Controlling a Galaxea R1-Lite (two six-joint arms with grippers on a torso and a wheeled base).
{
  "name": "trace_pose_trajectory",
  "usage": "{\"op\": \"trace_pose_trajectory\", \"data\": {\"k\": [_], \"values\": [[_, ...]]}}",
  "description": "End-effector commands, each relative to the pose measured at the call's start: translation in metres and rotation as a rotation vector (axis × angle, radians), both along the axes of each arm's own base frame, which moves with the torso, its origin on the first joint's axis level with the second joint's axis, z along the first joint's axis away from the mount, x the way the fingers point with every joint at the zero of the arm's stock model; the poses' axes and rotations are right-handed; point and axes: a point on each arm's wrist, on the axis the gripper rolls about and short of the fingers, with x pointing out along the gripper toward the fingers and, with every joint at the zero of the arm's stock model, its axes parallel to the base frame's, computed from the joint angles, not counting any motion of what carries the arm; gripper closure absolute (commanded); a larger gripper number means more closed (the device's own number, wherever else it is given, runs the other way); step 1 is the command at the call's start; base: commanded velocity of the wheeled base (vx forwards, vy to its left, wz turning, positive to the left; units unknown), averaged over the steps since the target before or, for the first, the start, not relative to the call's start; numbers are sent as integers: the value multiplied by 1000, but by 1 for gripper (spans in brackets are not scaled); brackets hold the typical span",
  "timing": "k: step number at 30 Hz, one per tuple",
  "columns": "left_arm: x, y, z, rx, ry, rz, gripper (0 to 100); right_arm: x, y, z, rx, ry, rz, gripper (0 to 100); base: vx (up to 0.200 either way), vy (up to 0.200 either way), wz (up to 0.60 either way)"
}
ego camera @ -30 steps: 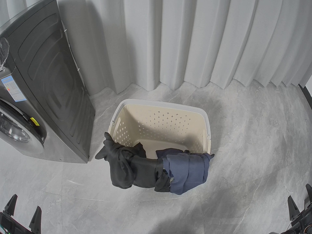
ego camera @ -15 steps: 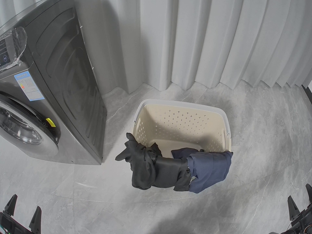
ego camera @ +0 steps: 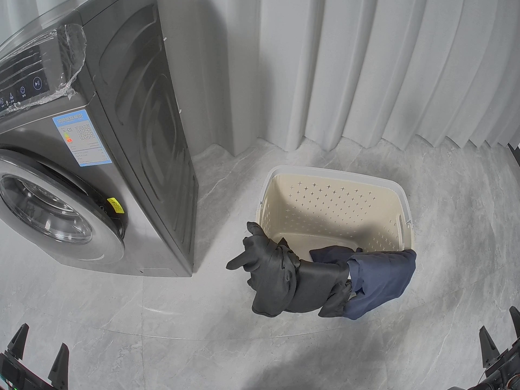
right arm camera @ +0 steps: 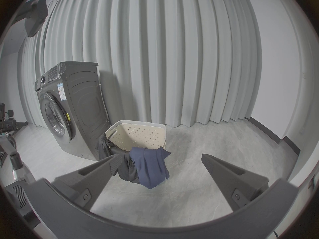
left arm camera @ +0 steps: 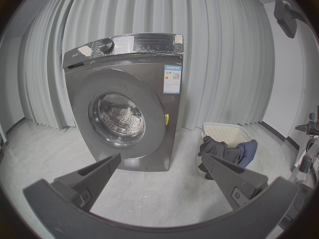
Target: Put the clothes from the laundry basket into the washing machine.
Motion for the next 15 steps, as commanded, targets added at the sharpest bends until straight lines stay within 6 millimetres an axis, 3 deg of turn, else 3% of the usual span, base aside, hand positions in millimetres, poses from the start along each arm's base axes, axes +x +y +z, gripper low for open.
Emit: {"op": "trace_pose_trajectory", "data": {"k": [1, 7, 15], "values": [[0, 0, -5, -1, 4, 0, 0, 0, 0, -5, -1, -1, 0, 0, 0, 0, 0], [0, 0, -5, -1, 4, -1, 0, 0, 0, -5, -1, -1, 0, 0, 0, 0, 0], [0, 0, -5, -1, 4, -1, 0, 0, 0, -5, -1, -1, 0, 0, 0, 200, 0]]}}
